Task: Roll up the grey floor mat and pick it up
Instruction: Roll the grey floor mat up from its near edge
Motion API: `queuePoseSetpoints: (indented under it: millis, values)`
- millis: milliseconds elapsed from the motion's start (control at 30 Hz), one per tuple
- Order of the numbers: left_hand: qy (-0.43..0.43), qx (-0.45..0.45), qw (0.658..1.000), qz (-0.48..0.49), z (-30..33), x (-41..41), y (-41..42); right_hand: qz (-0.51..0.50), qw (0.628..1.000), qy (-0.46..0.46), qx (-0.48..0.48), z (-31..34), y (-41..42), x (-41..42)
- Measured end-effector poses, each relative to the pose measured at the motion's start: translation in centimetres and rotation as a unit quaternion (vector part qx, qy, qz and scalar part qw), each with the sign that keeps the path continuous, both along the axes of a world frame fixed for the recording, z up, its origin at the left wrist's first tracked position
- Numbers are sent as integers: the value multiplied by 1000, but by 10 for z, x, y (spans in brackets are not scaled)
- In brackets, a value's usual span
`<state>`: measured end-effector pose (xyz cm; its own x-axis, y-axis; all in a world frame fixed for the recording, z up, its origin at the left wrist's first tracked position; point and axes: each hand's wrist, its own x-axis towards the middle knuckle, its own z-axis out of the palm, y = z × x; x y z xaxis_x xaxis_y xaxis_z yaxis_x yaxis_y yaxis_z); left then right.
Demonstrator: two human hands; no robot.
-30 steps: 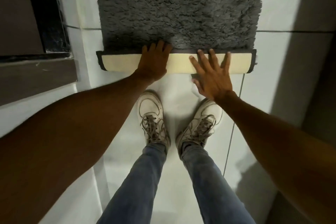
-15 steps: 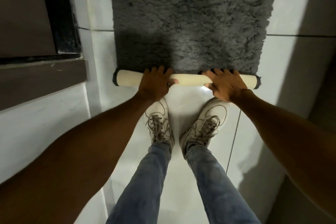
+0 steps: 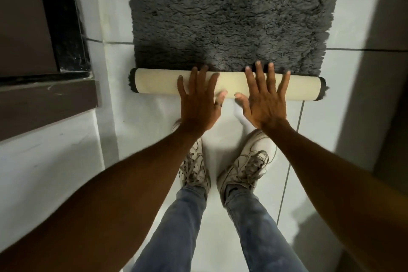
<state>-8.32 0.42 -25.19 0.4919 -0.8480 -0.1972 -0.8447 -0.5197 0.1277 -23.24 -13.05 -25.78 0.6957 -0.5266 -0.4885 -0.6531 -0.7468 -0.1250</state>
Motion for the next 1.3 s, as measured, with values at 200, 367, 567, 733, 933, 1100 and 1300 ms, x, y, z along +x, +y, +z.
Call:
queuePoseSetpoints:
  millis: [200,367,567,733,933,1100,1300]
  values:
    - [51,62,995,-51,-7,17,-8,16,998,-56,-7,7,-22,11]
    - [42,88,992,-75,-9,41,-32,78,997,1,-19,5,-34,28]
    - [39,113,989,-83,2,43,-34,78,997,25,-17,16,-39,34]
    - [71,171,977,-106,19,28,-18,83,993,66,51,30,-22,17]
    - [82,137,982,-100,40,-8,20,56,953,170,245,26,-31,18]
    - [77,121,987,-69,27,-9,12,48,995,24,85,31,-17,0]
    - [34,69,992,-103,3,43,-45,20,998,-54,-3,29,14,-23]
